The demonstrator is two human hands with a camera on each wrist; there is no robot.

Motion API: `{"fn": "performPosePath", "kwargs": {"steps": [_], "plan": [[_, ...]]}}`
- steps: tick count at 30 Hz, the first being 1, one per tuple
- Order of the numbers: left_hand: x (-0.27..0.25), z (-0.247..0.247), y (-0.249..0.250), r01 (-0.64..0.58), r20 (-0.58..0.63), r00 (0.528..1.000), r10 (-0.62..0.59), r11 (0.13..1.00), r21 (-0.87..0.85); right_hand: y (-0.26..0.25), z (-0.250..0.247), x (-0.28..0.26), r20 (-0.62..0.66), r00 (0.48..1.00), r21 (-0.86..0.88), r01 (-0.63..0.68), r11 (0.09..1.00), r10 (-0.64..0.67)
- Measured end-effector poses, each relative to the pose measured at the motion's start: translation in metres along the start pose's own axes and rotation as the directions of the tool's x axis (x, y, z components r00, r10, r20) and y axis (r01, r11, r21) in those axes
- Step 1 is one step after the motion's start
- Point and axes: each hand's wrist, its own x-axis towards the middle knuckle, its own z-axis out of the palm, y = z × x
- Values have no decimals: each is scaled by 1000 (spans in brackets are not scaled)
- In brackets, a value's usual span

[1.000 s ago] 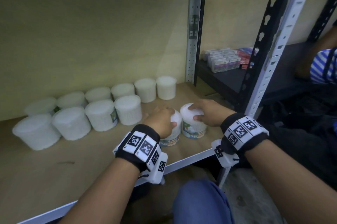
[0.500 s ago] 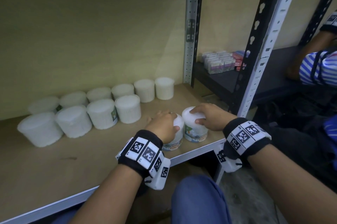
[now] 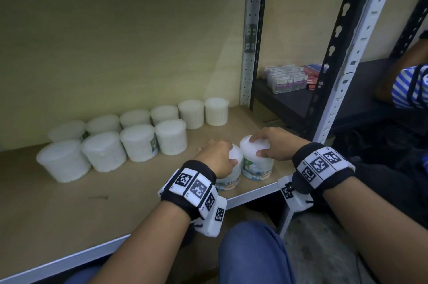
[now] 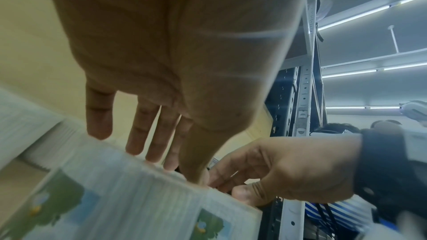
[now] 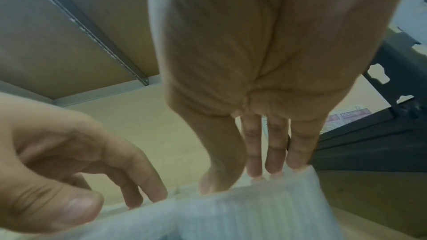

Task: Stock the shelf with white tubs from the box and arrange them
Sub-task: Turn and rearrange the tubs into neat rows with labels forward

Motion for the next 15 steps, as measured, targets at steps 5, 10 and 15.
{"fn": "performPosePath", "kwargs": {"steps": [5, 10, 15], "plan": [[1, -1, -8, -10, -57, 998, 5, 997, -83, -13, -10, 2, -37, 999, 15, 27, 1000, -27], [-4, -18, -38, 20, -142, 989, -44, 987, -162, -48, -14, 15, -117, 988, 105, 115, 988, -103], [-8, -38, -96, 103, -181, 974, -138, 976, -193, -93, -10, 39, -137, 978, 156, 177, 972, -156]]}}
